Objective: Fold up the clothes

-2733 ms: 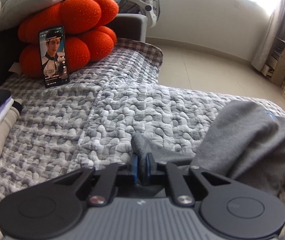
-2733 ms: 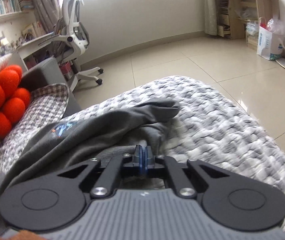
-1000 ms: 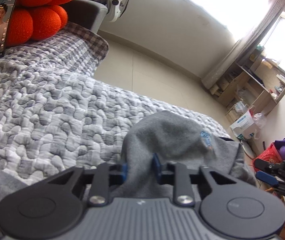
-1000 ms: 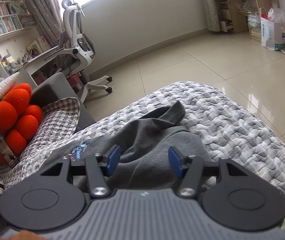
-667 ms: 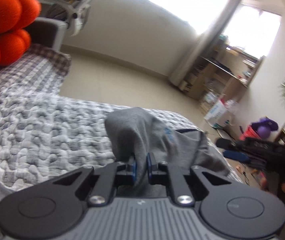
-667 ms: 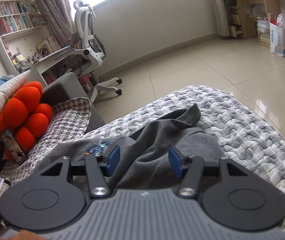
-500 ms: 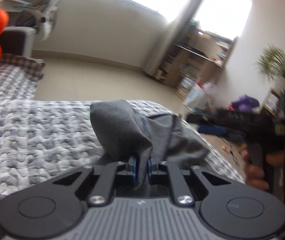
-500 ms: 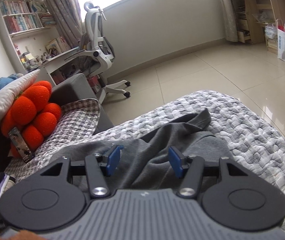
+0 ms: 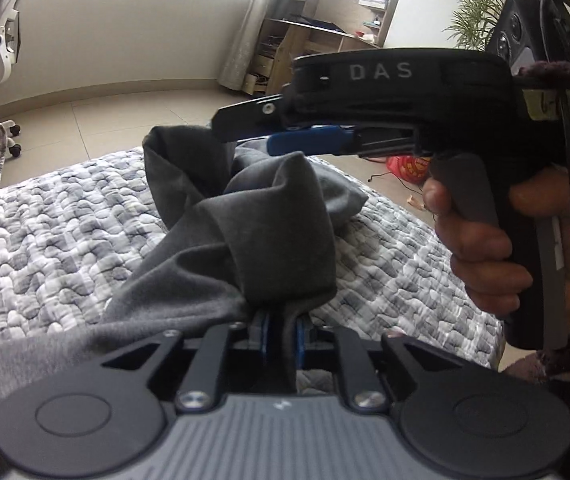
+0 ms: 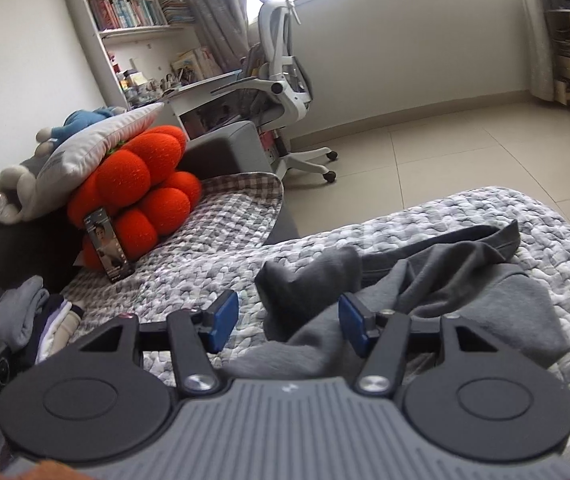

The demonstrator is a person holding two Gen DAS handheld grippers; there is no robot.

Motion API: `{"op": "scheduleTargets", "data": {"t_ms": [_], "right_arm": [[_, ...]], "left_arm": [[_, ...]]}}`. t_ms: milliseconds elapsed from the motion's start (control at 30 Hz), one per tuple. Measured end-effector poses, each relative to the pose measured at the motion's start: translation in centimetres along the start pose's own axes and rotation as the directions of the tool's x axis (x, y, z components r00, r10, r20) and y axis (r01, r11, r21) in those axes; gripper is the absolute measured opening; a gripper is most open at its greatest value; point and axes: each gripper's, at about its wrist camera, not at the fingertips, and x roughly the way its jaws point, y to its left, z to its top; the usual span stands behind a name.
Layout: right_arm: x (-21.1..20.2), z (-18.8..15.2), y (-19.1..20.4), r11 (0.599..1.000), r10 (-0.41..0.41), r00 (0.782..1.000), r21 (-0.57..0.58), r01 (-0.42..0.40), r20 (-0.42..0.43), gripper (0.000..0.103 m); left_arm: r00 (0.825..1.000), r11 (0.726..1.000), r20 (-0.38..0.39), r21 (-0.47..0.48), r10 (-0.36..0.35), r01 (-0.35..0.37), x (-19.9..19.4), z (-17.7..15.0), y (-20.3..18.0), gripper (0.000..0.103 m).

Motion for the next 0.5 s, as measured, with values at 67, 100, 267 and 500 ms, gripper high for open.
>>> {"op": "scheduleTargets", "data": {"t_ms": [67,100,267,500], "right_arm": [[0.3,-0.3,0.3,1.0,-0.02,1.0,-0.021,0.02,-0.014,0.06],[0.5,-0.4,0.3,0.999,-0.036,0.999,-0.03,0.035,-0.024,0.06],[1.5,-1.1,-0.8,0.992,-0.117,0.99,-0.045,0.114,-0.079,0.06],[1.1,-1.9,-3.3,0.987,-0.157,0.979,-0.039,0.153,-0.134,0.056]], "left_arm": [[1.0,1.0,-0.005,0.003,-0.006,0.006,-0.1,0.0,0.1,0.012],[1.0,1.0,-0.006,0.006,-0.005,0.005,-0.1,0.0,0.2,0.013],[1.0,0.999,0.005,-0.019,-0.027,0.027,-0.5,0.2,0.6,0.029],[0.997,0.996,0.063,-0.076,-0.045,0.05,-1.7,0.8,1.5,0.04]]}}
